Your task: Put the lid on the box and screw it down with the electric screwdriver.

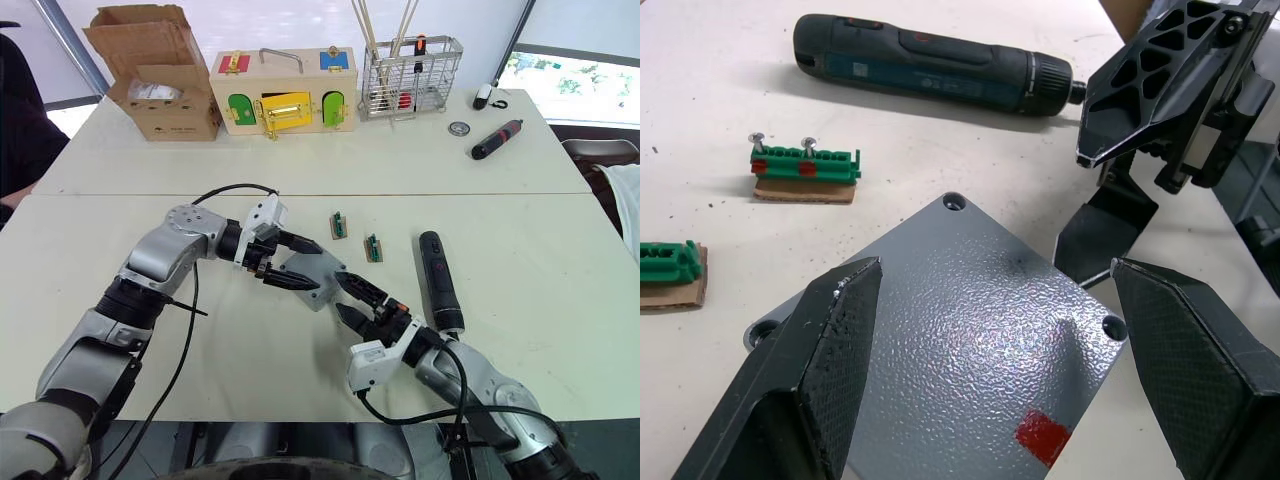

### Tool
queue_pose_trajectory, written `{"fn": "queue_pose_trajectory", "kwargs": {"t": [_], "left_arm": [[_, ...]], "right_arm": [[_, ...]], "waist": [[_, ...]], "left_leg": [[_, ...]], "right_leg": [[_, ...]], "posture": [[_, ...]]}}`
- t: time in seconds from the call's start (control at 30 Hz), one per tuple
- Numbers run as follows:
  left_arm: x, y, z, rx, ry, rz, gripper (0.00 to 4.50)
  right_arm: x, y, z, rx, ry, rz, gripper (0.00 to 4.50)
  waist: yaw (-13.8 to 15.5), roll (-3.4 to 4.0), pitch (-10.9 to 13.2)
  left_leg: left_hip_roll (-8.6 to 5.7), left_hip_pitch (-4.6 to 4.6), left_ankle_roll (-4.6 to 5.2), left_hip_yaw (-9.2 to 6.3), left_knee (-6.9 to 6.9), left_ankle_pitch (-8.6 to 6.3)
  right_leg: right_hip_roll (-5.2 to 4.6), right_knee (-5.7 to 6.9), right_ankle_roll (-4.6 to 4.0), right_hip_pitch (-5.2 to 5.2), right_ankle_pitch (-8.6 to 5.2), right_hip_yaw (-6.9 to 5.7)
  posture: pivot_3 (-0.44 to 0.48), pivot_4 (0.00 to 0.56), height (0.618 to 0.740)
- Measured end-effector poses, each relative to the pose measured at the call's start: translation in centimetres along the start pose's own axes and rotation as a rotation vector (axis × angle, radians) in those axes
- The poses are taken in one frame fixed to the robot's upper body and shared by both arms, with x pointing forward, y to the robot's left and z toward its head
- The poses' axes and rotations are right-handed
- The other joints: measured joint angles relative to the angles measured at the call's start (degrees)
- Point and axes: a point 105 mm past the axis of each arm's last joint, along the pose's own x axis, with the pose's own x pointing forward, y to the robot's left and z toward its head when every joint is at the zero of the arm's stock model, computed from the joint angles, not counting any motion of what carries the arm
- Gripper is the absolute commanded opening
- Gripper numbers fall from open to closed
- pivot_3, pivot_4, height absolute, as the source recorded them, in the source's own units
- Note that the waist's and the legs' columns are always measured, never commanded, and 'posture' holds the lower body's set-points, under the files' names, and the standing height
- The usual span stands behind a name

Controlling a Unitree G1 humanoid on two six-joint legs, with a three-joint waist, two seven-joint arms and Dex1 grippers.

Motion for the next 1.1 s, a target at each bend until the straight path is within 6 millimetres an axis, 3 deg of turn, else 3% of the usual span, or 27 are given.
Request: {"fn": "queue_pose_trajectory", "kwargs": {"t": [0.23,0.27,0.33,0.43,0.53,0.63,0.7,0.8,0.97,1.1], "left_arm": [[0.0,0.0,0.2,-0.033,-0.023,-0.006,3.75],[0.0,-0.1,0.2,-0.047,-0.029,-0.011,3.75],[-0.1,-0.3,0.4,-0.074,-0.046,-0.026,3.75],[-0.4,-0.6,0.5,-0.139,-0.062,-0.051,3.75],[-1.7,-0.3,1.2,-0.22,-0.112,-0.037,3.75],[-4.5,1.2,3.6,-0.227,-0.183,0.061,3.75],[-6.4,2.2,4.2,-0.206,-0.19,0.153,3.75],[-7.9,3.1,3.3,-0.199,-0.158,0.259,2.89],[-8.6,3.3,-1.4,-0.2,-0.038,0.362,0.26],[-7.1,3.9,-3.3,-0.23,-0.024,0.387,0.12]], "right_arm": [[-0.6,-1.6,-1.0,0.047,0.061,-0.062,4.18],[-0.5,-2.0,-1.2,0.072,0.075,-0.085,3.65],[-0.2,-2.8,-1.3,0.106,0.079,-0.124,3.38],[0.0,-4.0,-1.1,0.141,0.066,-0.175,2.6],[0.0,-4.1,-1.4,0.224,0.084,-0.186,1.47],[0.1,-4.9,-2.6,0.416,0.165,-0.262,0.04],[0.2,-5.9,-3.4,0.618,0.201,-0.332,0.04],[0.5,-5.6,-3.2,0.933,0.187,-0.319,0.0],[0.4,-1.6,-0.8,1.328,0.202,-0.014,0.0],[0.3,-1.6,-0.1,1.425,0.214,0.056,0.0]], "waist": [[0.0,0.0,0.0],[0.0,0.0,0.0],[-0.1,0.0,0.0],[-0.1,0.0,0.0],[-0.1,-0.01,0.0],[-0.1,-0.01,0.0],[-0.2,0.0,0.0],[-0.2,0.03,0.0],[0.3,0.06,0.1],[0.5,0.05,0.1]], "left_leg": [[0.0,0.0,0.0,-0.01,0.0,0.0],[0.0,0.0,0.01,-0.01,0.0,0.0],[0.01,-0.01,0.0,-0.01,-0.01,0.0],[0.03,-0.04,0.01,-0.02,-0.01,-0.01],[0.03,-0.1,0.01,-0.03,-0.01,-0.01],[0.05,-0.12,0.01,-0.06,-0.01,-0.01],[0.06,-0.11,0.01,-0.07,-0.03,-0.01],[0.07,-0.11,0.0,-0.09,-0.09,0.0],[0.04,-0.24,0.01,-0.14,-0.1,-0.01],[0.03,-0.24,0.03,-0.19,-0.06,-0.02]], "right_leg": [[-0.02,-0.01,0.0,0.02,0.0,0.0],[-0.03,-0.02,0.0,0.02,0.0,0.0],[-0.04,-0.02,0.0,0.0,0.0,0.01],[-0.03,-0.02,0.0,-0.04,0.0,0.0],[-0.03,-0.03,0.0,-0.1,0.0,0.0],[-0.03,-0.03,0.0,-0.12,0.0,-0.02],[-0.05,-0.07,0.0,-0.11,0.0,-0.01],[-0.06,-0.1,0.0,-0.14,0.0,-0.02],[-0.15,-0.29,0.0,-0.13,0.0,-0.07],[-0.15,-0.29,0.0,-0.1,0.01,-0.12]], "posture": [[0.0,0.15,0.74],[0.0,0.15,0.74],[0.0,0.15,0.74],[0.0,0.15,0.74],[0.0,0.15,0.74],[0.0,0.15,0.74],[0.0,0.15,0.74],[0.0,0.15,0.74],[0.0,0.15,0.74],[0.0,0.15,0.74]]}}
